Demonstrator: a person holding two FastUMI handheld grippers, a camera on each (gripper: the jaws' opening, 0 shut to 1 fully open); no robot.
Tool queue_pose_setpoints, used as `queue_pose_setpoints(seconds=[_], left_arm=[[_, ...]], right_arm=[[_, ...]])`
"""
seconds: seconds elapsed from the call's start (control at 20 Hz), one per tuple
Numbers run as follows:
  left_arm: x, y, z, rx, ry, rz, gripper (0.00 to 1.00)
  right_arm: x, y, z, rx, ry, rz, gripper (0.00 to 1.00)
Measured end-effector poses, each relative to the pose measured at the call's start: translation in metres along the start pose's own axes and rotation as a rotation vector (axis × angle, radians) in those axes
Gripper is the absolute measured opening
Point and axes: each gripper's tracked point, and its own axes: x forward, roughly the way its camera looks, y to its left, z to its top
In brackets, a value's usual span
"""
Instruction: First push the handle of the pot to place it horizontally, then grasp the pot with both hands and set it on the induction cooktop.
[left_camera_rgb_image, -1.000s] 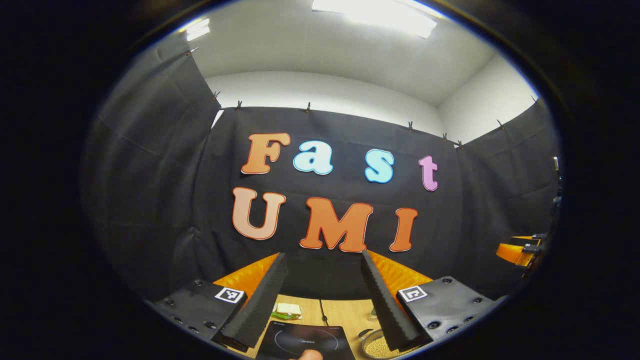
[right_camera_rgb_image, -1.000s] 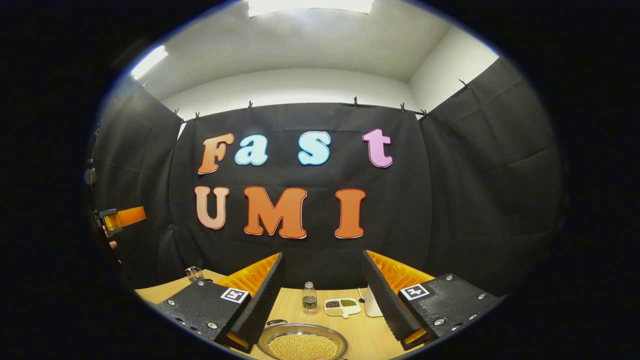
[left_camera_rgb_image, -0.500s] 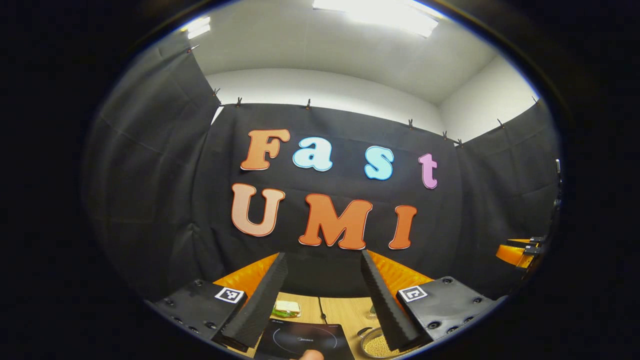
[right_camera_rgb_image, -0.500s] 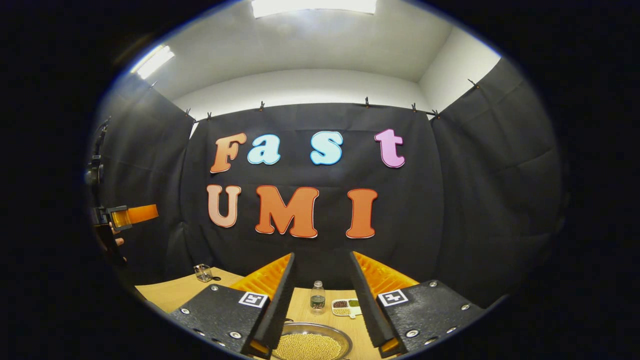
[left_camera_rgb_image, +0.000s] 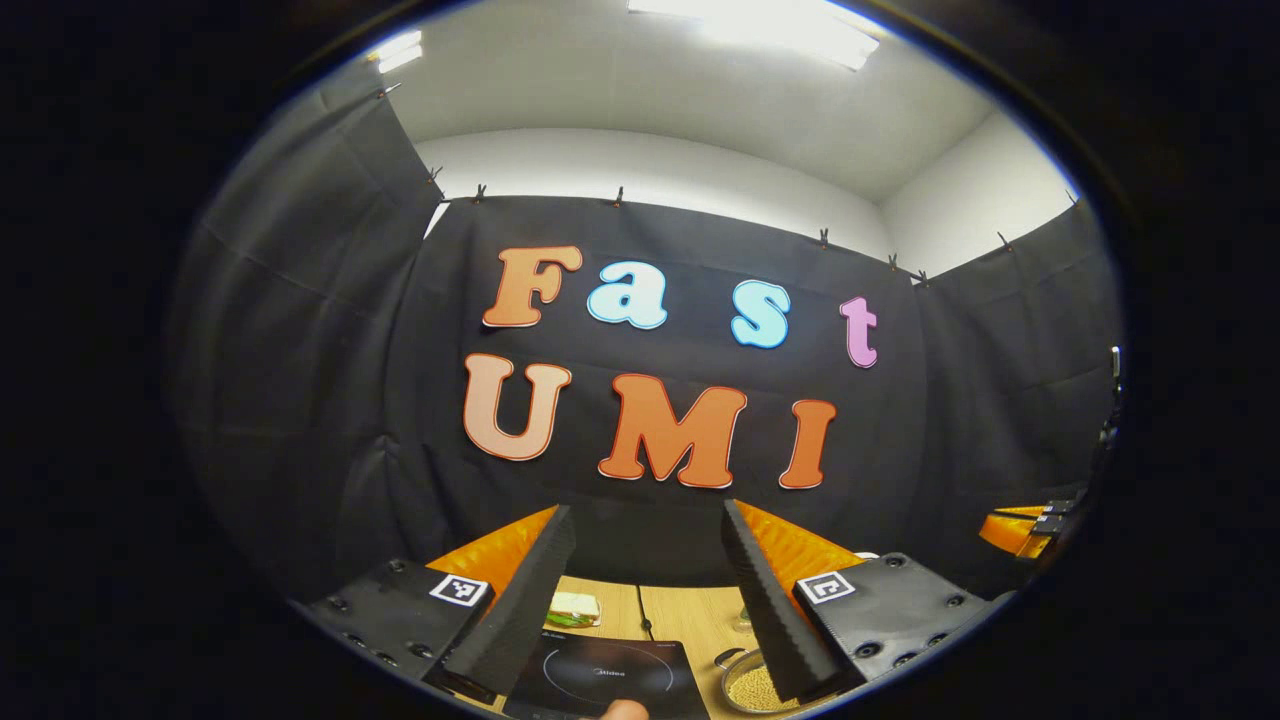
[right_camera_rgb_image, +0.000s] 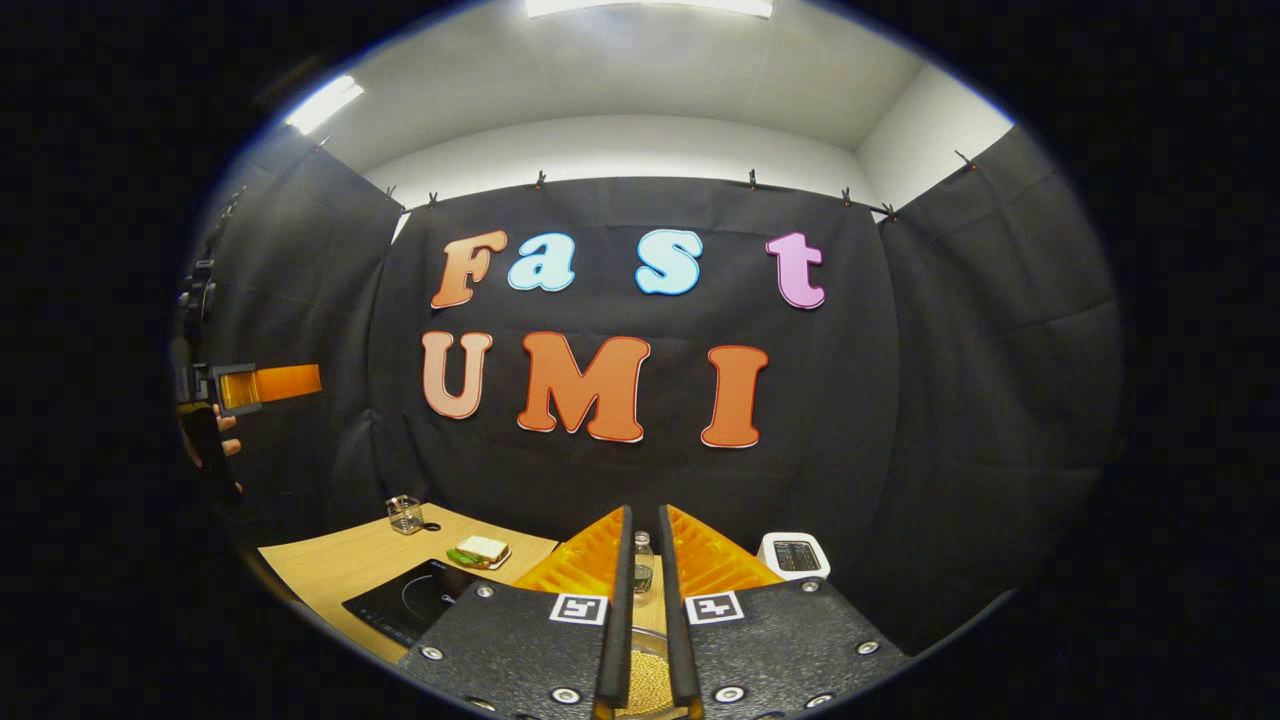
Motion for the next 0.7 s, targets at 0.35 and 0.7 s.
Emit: queue_pose_setpoints(seconds=[0.35, 0.7], left_arm=[[-0.009, -0.001, 0.001, 0.027, -0.022, 0.000, 0.99], [-0.014, 0.010, -0.001, 0.020, -0.029, 0.019, 0.99]], right_arm=[[-0.003, 0.003, -0.050, 0.087, 0.076, 0.007, 0.00], [-0.025, -0.006, -0.105, 0.075, 0.167, -0.013, 0.00]])
